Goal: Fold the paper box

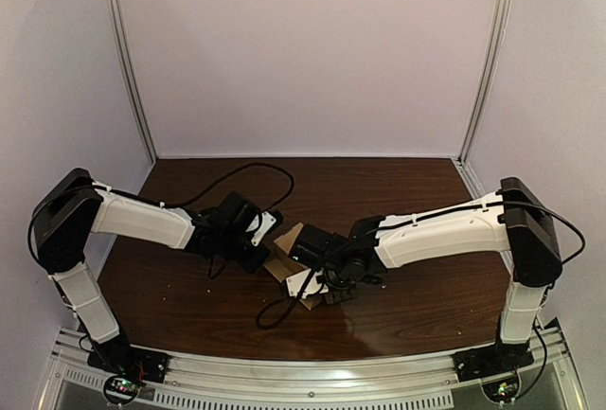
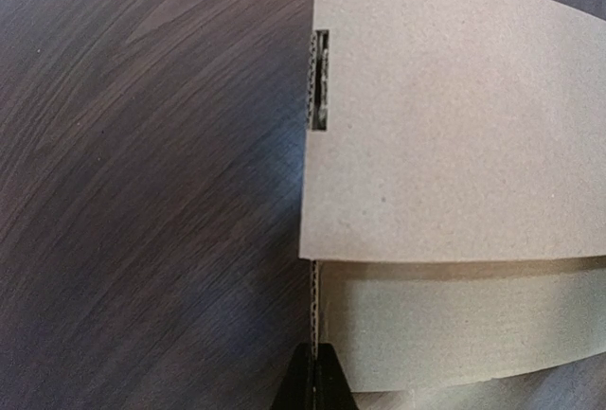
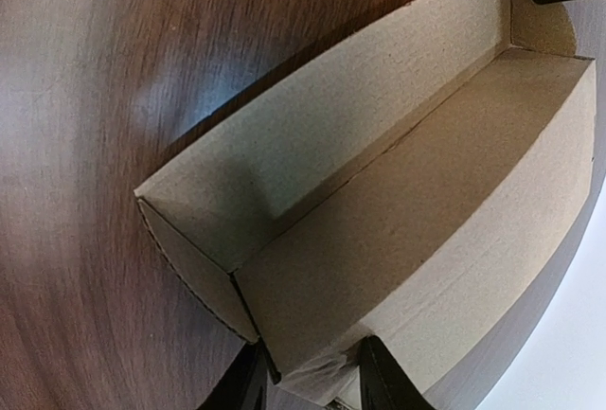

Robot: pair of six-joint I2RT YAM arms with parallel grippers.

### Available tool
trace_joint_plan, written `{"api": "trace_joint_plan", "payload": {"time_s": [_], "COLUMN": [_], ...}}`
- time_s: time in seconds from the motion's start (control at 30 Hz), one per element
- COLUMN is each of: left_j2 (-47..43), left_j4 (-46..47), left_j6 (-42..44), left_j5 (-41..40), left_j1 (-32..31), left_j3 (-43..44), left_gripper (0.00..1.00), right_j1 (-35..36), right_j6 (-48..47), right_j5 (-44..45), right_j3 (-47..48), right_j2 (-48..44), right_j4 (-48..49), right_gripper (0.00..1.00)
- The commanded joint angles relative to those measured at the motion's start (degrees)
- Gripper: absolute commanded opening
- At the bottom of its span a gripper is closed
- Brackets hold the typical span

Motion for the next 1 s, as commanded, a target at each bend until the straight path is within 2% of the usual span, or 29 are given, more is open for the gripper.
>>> {"api": "trace_joint_plan", "payload": {"time_s": [0.0,0.23,0.37,0.47,0.97], "left_j2": [-0.16,-0.1,-0.16,-0.21,-0.2], "left_j4": [2.44,2.05,1.83,1.71,1.38], "left_j6": [-0.44,-0.46,-0.44,-0.49,-0.66], "left_j5": [2.15,2.45,2.49,2.44,2.39], "left_j1": [-0.49,-0.48,-0.46,-0.5,-0.5], "left_j3": [1.96,2.26,2.39,2.4,2.48], "left_gripper": [0.0,0.0,0.0,0.0,0.0], "right_j1": [0.46,0.33,0.41,0.56,0.55], "right_j6": [1.26,1.5,-1.43,-2.27,4.94], "right_j5": [-16.07,-17.29,-19.74,-19.44,-17.56], "right_j3": [-5.03,-4.3,-4.52,-4.95,-1.75], "right_j2": [10.37,10.75,10.6,10.68,12.09], "right_j4": [-7.35,-8.59,-10.38,-10.47,-8.76], "right_gripper": [0.32,0.33,0.44,0.46,0.44]}}
